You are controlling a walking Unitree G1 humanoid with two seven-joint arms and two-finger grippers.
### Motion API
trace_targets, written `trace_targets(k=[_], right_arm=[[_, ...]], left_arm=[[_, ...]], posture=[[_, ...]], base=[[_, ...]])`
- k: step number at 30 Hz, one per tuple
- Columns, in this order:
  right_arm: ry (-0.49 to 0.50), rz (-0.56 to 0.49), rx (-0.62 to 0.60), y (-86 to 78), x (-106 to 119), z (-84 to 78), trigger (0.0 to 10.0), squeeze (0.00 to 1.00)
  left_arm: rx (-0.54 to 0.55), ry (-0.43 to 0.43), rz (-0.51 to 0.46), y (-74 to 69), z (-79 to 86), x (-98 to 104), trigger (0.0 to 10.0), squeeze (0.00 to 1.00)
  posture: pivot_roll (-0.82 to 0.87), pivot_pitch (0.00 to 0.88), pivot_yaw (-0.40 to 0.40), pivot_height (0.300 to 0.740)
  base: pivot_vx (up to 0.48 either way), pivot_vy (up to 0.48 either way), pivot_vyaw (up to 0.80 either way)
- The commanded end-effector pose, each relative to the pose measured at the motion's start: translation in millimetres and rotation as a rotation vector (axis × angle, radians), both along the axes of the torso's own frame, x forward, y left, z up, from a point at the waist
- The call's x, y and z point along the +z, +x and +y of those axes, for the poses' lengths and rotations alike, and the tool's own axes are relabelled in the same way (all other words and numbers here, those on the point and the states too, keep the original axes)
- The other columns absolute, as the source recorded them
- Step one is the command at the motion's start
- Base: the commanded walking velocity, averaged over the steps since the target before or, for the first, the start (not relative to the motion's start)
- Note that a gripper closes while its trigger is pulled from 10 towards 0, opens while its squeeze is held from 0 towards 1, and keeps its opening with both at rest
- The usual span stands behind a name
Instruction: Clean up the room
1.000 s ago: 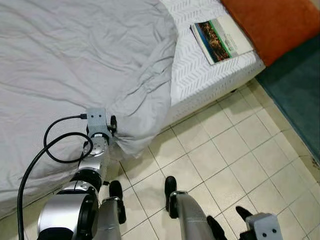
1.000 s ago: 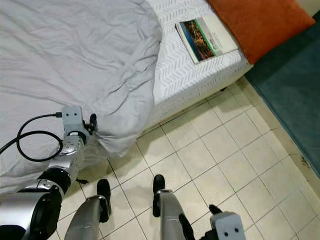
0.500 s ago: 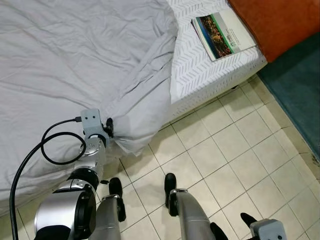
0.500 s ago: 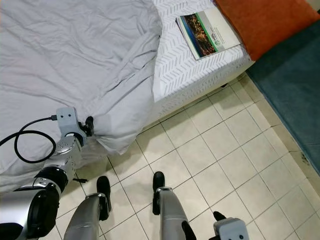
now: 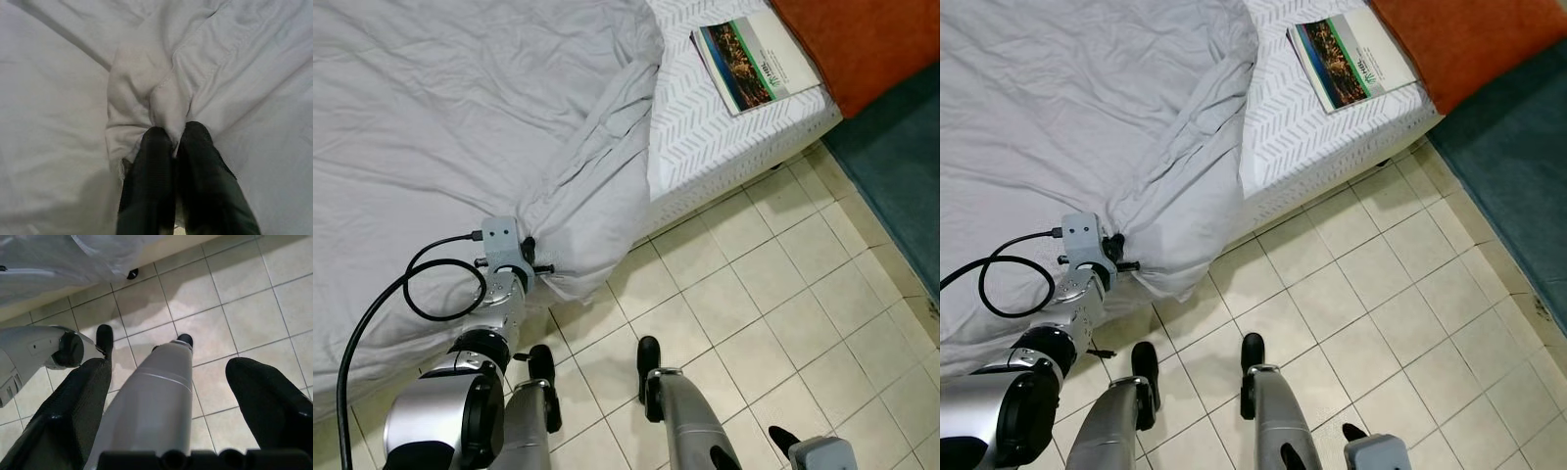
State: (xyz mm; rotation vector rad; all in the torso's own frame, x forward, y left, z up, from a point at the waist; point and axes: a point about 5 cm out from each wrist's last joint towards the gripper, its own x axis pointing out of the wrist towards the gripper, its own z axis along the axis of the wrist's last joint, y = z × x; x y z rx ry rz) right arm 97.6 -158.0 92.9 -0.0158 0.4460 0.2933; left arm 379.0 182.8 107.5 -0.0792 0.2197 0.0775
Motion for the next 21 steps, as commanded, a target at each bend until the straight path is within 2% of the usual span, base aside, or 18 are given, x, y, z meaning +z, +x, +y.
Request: trace_targets(k=[1,4,7,9,10,11,12,14,16,17,21], right_arm=[[-0.017,0.049,-0.016,-6.2,-7,-3.5,10.0,0.00],[-0.018,0.051,-0.020,-2.7,-13,-4.1,10.0,0.00],[-0.019,0.051,-0.024,-1.2,-17,-4.8,10.0,0.00],[-0.020,0.046,-0.034,3.3,-23,-4.6,10.0,0.00],[-0.020,0.046,-0.034,3.3,-23,-4.6,10.0,0.00],[-0.018,0.031,-0.055,8.5,-25,-6.6,10.0,0.00],[-0.020,0.023,-0.067,11.6,-26,-8.2,10.0,0.00],[-0.023,0.018,-0.077,16.6,-31,-9.0,10.0,0.00],[-0.021,0.015,-0.086,20.3,-34,-9.6,10.0,0.00],[-0.020,-0.004,-0.103,29.0,-35,-12.3,10.0,0.00],[-0.029,-0.040,-0.121,40.2,-35,-17.4,10.0,0.00]], left_arm=[[-0.021,0.011,0.092,-10.8,-3.8,-23,0.0,0.00],[-0.060,0.040,0.084,-9.9,-10.1,-22,0.0,0.00],[-0.142,0.096,0.065,-8.6,-21.2,-20,0.0,0.00],[-0.209,0.132,0.047,-8.8,-32.9,-19,0.0,0.00],[-0.209,0.132,0.047,-8.8,-32.9,-19,0.0,0.00],[-0.283,0.167,0.024,-9.0,-50.3,-18,0.0,0.00],[-0.317,0.192,0.016,-9.6,-58.6,-18,0.0,0.00],[-0.346,0.217,0.016,-11.0,-65.1,-20,0.0,0.00],[-0.347,0.204,0.014,-11.8,-67.8,-21,0.2,0.00],[-0.359,0.189,0.001,-13.1,-76.7,-21,10.0,0.00],[-0.378,0.185,0.000,-13.7,-88.9,-20,10.0,0.00]], posture=[[-0.32,0.667,-0.112,0.740],[-0.29,0.650,-0.087,0.740],[-0.27,0.637,-0.071,0.740],[-0.24,0.591,-0.036,0.740],[-0.24,0.591,-0.036,0.740],[-0.22,0.535,0.001,0.740],[-0.21,0.518,0.014,0.740],[-0.21,0.510,0.019,0.740],[-0.21,0.485,0.036,0.740],[-0.21,0.428,0.059,0.740],[-0.21,0.392,0.069,0.740]], base=[[0.000,0.000,0.00],[0.000,0.000,0.00],[0.000,0.000,0.00],[0.000,0.000,0.00],[0.000,0.000,0.00],[0.000,0.000,0.00],[0.000,0.000,0.00],[0.000,0.000,0.00],[0.000,0.000,0.00],[0.000,-0.480,0.00],[0.000,-0.480,0.00]])
